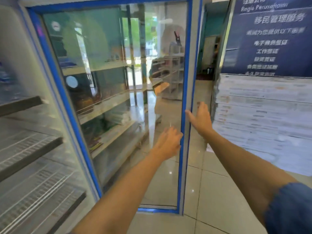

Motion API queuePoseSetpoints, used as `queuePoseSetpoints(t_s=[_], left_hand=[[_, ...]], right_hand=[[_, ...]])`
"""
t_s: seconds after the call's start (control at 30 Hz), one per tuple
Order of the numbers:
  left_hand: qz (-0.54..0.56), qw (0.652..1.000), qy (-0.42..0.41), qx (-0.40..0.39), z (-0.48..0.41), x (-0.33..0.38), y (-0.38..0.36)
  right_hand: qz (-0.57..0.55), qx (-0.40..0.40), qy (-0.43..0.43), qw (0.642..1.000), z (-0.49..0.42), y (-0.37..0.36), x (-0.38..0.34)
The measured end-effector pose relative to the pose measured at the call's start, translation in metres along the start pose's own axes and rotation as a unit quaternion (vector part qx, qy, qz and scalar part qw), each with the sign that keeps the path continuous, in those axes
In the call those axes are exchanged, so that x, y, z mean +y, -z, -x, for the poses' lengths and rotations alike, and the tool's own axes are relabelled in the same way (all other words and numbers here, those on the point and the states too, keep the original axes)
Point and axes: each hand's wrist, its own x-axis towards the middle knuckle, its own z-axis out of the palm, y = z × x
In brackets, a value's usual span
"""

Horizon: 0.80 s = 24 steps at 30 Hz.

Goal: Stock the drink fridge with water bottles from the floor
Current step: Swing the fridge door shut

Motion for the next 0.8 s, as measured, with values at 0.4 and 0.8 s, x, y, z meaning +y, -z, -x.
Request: queuePoseSetpoints(t_s=[0.4,0.8], left_hand=[[-0.3,0.949,-0.013,-0.091,-0.096,0.015,-0.011],[-0.34,0.938,-0.002,-0.064,-0.011,0.059,0.012]], right_hand=[[-0.252,-0.084,0.006,0.964,-0.076,-0.004,-0.02],[-0.208,-0.026,0.052,0.976,-0.002,0.013,-0.045]])
